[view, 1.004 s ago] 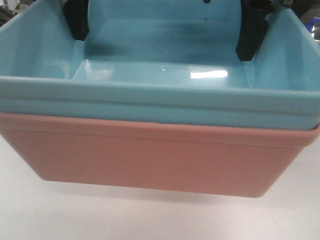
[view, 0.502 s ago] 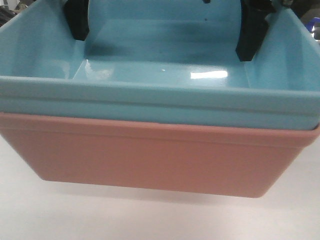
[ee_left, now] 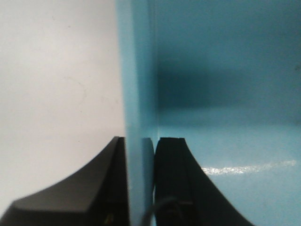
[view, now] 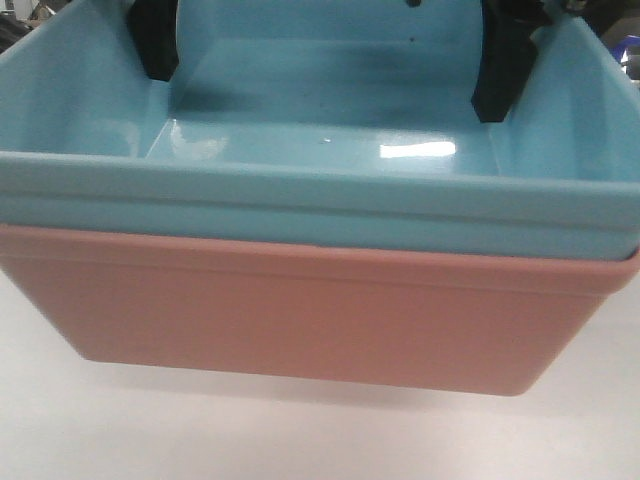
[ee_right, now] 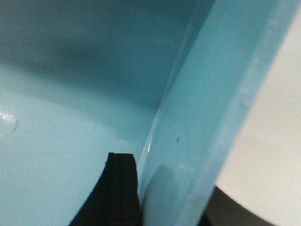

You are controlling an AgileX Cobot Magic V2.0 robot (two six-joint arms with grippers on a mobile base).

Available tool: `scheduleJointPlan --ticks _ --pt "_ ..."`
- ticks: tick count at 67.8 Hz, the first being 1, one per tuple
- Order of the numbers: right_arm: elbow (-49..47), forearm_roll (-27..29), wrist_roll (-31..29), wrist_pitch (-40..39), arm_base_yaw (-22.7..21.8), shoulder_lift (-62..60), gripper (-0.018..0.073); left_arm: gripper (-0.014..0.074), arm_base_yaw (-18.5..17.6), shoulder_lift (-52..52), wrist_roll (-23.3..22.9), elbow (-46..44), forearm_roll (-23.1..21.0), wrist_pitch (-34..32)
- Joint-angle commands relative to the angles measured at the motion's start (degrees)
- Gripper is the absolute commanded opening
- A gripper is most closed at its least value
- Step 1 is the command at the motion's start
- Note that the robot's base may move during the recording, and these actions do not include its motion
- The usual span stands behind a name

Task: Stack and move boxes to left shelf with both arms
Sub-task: 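Hold the stacked bins with both grippers while the base turns away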

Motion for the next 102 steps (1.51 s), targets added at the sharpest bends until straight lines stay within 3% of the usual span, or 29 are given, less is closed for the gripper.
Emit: scheduleJointPlan --ticks 1,102 --pt "-3.61 4.40 -2.11 -15.67 2.12 -2.24 0.0056 -0.0003 -2.91 -1.90 0.05 -3.14 -2.92 -14.43" --pt "-3.43 4.35 -2.11 -15.28 2.12 -1.10 0.0056 -0.0003 -2.91 -0.78 0.05 -3.14 -2.92 -14.67"
